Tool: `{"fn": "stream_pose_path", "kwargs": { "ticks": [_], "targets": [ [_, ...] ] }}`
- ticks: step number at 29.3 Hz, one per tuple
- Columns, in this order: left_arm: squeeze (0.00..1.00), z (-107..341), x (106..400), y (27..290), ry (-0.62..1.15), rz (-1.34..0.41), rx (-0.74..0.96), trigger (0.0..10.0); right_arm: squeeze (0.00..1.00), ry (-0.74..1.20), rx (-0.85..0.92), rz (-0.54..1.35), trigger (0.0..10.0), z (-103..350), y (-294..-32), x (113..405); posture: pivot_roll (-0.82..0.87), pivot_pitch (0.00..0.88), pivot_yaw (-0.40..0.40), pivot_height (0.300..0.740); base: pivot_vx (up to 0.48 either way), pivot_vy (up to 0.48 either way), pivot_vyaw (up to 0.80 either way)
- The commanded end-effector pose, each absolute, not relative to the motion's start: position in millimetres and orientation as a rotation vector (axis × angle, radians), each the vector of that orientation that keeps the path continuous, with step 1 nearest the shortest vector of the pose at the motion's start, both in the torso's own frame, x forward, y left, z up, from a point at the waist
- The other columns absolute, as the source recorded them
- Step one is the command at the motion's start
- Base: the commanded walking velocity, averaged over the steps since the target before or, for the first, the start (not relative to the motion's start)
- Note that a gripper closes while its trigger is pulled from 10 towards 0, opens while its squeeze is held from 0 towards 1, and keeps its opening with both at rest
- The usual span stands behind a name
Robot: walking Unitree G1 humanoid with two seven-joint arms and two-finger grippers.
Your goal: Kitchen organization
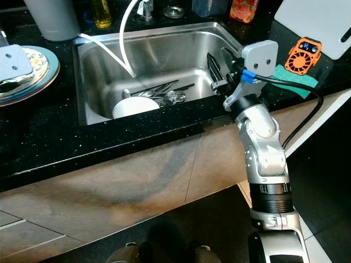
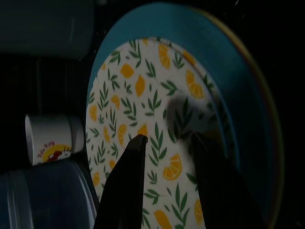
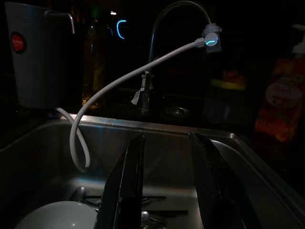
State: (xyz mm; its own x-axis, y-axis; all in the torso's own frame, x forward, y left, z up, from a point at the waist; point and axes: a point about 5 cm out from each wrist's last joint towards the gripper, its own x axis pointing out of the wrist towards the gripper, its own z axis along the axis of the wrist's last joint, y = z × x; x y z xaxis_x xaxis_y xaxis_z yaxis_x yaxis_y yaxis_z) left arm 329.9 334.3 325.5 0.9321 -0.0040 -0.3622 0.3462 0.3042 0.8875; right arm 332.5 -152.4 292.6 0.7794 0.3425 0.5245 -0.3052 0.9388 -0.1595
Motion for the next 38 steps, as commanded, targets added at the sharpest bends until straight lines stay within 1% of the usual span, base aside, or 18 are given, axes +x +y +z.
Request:
{"fn": "stream_pose_path", "kwargs": {
  "ticks": [1,3,7,9,13,21,30,38],
  "targets": [
    [0.00,331.1,324.1,344.4,0.347,-0.198,1.286,10.0,0.00,-0.582,-0.067,0.343,10.0,292.6,-153.9,332.3,0.16,0.149,-0.006,0.740,0.000,0.000,0.00],
    [0.00,329.7,323.9,344.8,0.350,-0.202,1.284,10.0,0.00,-0.581,-0.067,0.344,10.0,292.4,-153.8,332.2,0.16,0.147,-0.005,0.740,0.000,0.000,0.00],
    [0.00,337.9,319.9,336.7,0.296,-0.283,1.228,10.0,0.00,-0.582,-0.070,0.339,10.0,293.0,-155.9,332.3,0.16,0.147,-0.005,0.740,0.000,0.000,0.00],
    [0.00,344.1,315.7,335.8,0.277,-0.316,1.230,10.0,0.00,-0.583,-0.070,0.338,10.0,293.1,-155.9,332.3,0.16,0.147,-0.005,0.740,0.000,0.000,0.00],
    [0.00,347.6,307.4,339.9,0.303,-0.361,1.283,10.0,0.00,-0.582,-0.068,0.338,10.0,292.8,-155.8,332.7,0.16,0.150,-0.004,0.740,0.000,0.000,0.00],
    [0.00,337.5,308.6,349.4,0.381,-0.333,1.342,10.0,0.00,-0.582,-0.066,0.338,10.0,293.0,-155.4,333.9,0.17,0.151,-0.004,0.740,0.000,0.000,0.00],
    [0.00,325.3,316.4,345.9,0.400,-0.359,1.337,10.0,0.00,-0.584,-0.070,0.330,10.0,293.3,-156.9,333.3,0.15,0.154,-0.002,0.740,0.000,0.000,0.00],
    [0.00,331.4,314.4,341.8,0.358,-0.395,1.304,10.0,0.00,-0.582,-0.072,0.324,10.0,293.1,-158.7,333.2,0.15,0.154,-0.002,0.740,0.000,0.000,0.00]
  ]
}}
